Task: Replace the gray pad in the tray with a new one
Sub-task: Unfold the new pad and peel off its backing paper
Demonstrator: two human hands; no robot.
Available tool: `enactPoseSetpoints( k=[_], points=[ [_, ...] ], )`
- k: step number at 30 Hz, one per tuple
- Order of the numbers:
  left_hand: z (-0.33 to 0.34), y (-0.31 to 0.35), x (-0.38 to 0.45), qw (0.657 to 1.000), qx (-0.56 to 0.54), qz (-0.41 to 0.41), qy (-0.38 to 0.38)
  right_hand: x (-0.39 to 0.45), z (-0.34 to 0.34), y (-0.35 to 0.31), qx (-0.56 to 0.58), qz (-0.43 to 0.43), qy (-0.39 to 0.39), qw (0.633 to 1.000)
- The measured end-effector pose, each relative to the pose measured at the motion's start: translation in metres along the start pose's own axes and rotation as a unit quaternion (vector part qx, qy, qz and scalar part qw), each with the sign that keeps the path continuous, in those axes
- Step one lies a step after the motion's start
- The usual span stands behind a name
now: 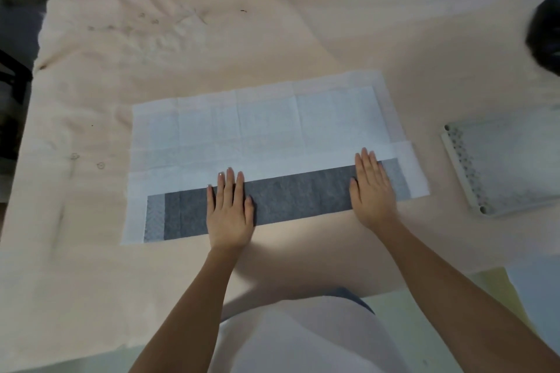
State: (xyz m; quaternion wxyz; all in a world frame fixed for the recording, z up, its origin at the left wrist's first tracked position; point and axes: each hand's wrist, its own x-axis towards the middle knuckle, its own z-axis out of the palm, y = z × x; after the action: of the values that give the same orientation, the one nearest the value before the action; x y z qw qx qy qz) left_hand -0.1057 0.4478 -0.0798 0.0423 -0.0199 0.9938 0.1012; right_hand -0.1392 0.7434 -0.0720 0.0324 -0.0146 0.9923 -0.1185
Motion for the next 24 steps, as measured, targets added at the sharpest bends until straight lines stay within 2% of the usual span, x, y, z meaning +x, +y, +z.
enactPoseSetpoints(
  k=[5, 10, 15, 18, 21, 24],
  points=[
    [-0.002, 0.001, 0.0, 1.0, -0.001, 0.001, 0.001, 0.002, -0.009, 0.032, 0.015, 0.038, 0.009, 0.999],
    [-0.008, 0.003, 0.0, 1.0, -0.003, 0.005, -0.018, 0.003, -0.01, 0.033, 0.001, 0.042, -0.009, 0.999],
    [-0.038, -0.018, 0.019, 0.997, -0.04, 0.042, 0.056, 0.014, -0.023, 0.018, -0.005, 0.06, -0.015, 0.998],
    [-0.063, -0.03, 0.063, 0.996, -0.045, 0.071, 0.023, 0.048, -0.034, -0.02, 0.0, -0.005, 0.002, 1.0],
    [-0.082, -0.031, 0.118, 0.994, -0.004, 0.097, -0.047, 0.101, -0.043, -0.072, -0.047, -0.111, -0.041, 0.992],
    [-0.09, -0.033, 0.173, 0.991, 0.045, 0.096, -0.083, 0.153, -0.049, -0.112, -0.09, -0.15, -0.07, 0.982]
  ],
)
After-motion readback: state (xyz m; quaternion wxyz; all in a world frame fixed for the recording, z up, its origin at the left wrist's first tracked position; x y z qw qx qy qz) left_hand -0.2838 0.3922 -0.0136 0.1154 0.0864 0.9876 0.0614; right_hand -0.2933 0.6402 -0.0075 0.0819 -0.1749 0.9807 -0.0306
